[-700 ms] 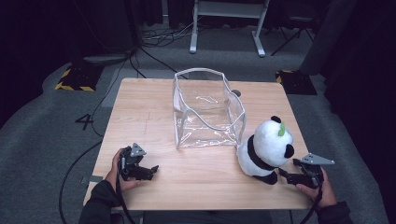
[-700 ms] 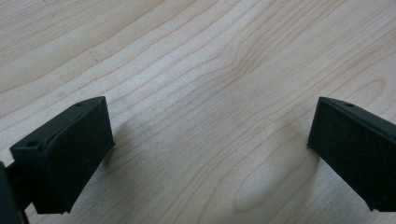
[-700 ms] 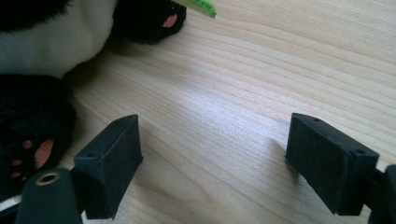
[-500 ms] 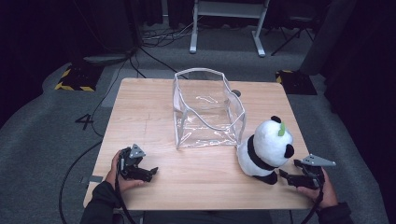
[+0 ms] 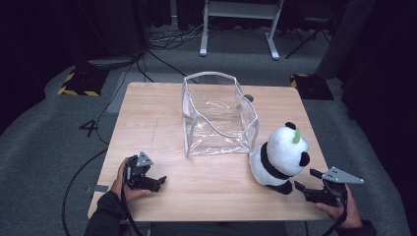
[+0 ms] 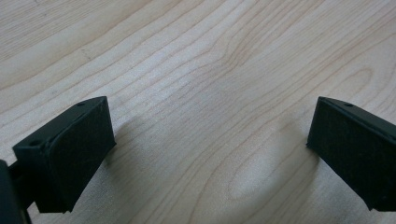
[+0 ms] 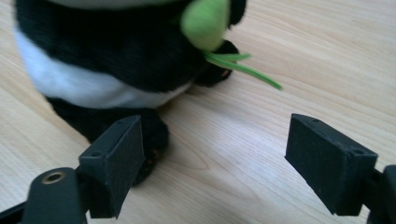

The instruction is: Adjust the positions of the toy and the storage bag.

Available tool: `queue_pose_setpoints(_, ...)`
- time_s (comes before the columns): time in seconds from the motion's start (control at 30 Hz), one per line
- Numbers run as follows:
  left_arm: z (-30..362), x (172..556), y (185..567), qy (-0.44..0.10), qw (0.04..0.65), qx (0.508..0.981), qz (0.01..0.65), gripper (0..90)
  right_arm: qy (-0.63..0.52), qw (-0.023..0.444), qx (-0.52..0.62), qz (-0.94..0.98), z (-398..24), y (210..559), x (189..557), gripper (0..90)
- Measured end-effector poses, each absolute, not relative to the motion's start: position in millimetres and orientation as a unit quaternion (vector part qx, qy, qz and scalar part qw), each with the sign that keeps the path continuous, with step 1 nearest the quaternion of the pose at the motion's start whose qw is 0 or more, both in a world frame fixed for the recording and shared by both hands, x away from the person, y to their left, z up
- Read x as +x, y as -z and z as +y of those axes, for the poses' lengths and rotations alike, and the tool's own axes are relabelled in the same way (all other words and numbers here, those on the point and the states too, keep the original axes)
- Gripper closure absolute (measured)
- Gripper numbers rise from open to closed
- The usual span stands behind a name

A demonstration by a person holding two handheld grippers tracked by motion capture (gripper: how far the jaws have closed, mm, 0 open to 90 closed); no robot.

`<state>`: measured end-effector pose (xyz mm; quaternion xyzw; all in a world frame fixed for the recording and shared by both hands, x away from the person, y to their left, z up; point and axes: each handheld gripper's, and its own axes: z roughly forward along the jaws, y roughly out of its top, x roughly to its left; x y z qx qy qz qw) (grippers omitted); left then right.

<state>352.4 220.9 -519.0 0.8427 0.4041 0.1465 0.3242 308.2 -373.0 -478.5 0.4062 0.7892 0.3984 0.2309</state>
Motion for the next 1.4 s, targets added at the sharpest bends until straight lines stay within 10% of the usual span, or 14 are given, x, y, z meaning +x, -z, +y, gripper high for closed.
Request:
queue_pose_setpoints(0.73,221,353,519,-0.147,0.325,0.843,0.403,0.6,-0.399,0.183,0.369,0.819,-320,499,312,21.7)
queue_pose_setpoints(1.0,221,352,519,-0.147,0.324,0.843,0.404,0.6,-0.391,0.181,0.339,0.836,-324,502,318,50.2)
queue_pose_setpoints(1.4,220,353,519,-0.146,0.324,0.842,0.407,0.6,-0.381,0.196,0.334,0.840,-348,500,331,54.6)
